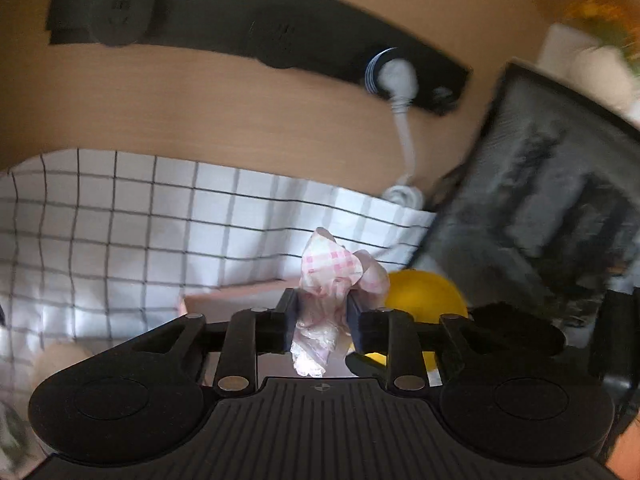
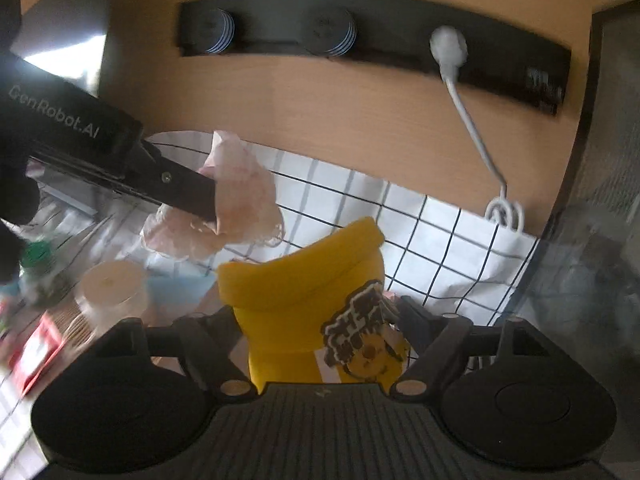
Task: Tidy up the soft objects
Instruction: 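Carry both items over the pink box and open both tools to drop them inside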
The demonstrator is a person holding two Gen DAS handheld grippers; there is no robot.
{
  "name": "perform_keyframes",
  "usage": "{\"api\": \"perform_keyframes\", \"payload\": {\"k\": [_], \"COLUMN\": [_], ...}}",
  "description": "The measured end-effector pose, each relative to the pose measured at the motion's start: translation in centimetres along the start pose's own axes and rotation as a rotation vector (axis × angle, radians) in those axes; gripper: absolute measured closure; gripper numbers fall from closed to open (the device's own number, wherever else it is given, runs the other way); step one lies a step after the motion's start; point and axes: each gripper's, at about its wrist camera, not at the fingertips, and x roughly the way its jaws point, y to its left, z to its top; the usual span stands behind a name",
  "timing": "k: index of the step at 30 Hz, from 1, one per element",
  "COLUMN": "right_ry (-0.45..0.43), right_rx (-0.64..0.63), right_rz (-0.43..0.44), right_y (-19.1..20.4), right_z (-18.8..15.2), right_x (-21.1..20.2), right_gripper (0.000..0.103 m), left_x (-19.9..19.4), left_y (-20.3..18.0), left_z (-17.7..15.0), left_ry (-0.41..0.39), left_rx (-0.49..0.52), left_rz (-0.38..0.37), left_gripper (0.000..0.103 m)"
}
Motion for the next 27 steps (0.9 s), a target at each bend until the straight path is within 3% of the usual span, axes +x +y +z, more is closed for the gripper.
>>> {"api": "perform_keyframes", "payload": {"k": [3,5,6,8,11,14,16,18,20,24,27], "right_ry": [0.051,0.048,0.039,0.03,0.059,0.08,0.083,0.085,0.095,0.103,0.101], "right_rx": [0.045,0.079,0.093,0.091,0.04,0.053,0.066,0.064,0.054,0.055,0.073], "right_rz": [0.011,0.046,0.076,0.109,0.032,0.02,0.018,0.007,-0.006,-0.014,-0.018], "right_y": [-0.7,-1.0,-1.0,-0.7,0.5,1.1,1.3,1.4,1.7,2.2,2.3], "right_z": [0.0,-0.2,-0.3,-0.6,-1.1,-2.3,-3.6,-5.0,-6.4,-8.2,-9.0], "right_x": [2.5,2.9,2.8,2.8,3.5,3.2,1.8,0.2,-1.4,-3.5,-4.7], "right_gripper": [0.023,0.023,0.023,0.023,0.023,0.023,0.023,0.023,0.023,0.023,0.023], "left_x": [2.2,2.6,2.4,2.2,2.4,2.7,3.0,4.7,7.2,12.4,14.5], "left_y": [0.2,0.3,0.5,0.6,0.3,0.7,1.4,2.0,1.7,0.8,-0.2], "left_z": [0.7,0.3,-0.1,-1.1,-1.7,-2.3,-2.5,-2.5,-2.9,-4.3,-5.1], "left_ry": [0.03,0.007,-0.147,-0.194,-0.126,-0.091,-0.106,-0.046,0.072,0.283,0.361], "left_rx": [0.013,0.034,0.051,0.099,0.188,0.18,0.114,0.017,-0.002,0.049,0.106], "left_rz": [0.037,0.042,-0.002,0.04,0.096,0.055,-0.044,-0.122,-0.126,0.018,0.056], "left_gripper": [0.073,0.073,0.073,0.073,0.073,0.073,0.073,0.072,0.072,0.072,0.072]}}
